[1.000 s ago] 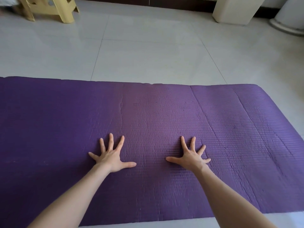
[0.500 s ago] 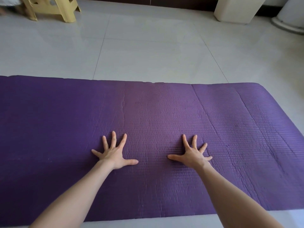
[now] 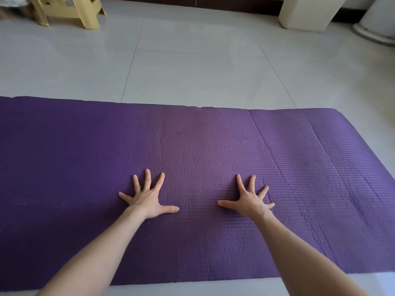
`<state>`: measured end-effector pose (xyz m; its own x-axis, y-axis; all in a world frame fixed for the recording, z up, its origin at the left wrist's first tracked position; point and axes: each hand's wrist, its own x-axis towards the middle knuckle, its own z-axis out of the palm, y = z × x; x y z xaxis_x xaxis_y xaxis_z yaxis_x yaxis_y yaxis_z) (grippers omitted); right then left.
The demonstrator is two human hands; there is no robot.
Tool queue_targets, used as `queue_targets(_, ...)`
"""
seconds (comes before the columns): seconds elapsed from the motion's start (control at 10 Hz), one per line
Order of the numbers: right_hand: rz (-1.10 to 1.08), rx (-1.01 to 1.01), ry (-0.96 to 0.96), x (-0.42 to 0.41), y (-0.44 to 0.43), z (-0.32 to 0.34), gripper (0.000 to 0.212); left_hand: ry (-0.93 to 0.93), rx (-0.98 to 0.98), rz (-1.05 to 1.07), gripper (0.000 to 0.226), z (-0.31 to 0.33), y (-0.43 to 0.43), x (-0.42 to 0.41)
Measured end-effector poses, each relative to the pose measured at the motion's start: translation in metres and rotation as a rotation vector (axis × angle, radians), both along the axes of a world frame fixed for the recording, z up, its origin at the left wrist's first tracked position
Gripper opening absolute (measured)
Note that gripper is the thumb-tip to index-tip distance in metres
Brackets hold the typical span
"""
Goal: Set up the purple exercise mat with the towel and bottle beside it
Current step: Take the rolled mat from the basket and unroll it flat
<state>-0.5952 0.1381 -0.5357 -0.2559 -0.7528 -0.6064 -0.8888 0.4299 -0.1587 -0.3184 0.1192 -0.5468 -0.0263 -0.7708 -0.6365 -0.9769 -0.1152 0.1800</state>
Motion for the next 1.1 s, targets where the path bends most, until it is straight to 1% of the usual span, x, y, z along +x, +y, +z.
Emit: queue_targets(1.1,0.015,0.003,0.001,-0.0008,-0.0036,0.0008,0.119,-0.007,-0.038,0.004,0.122,-0.001,0.0022,-0.0011)
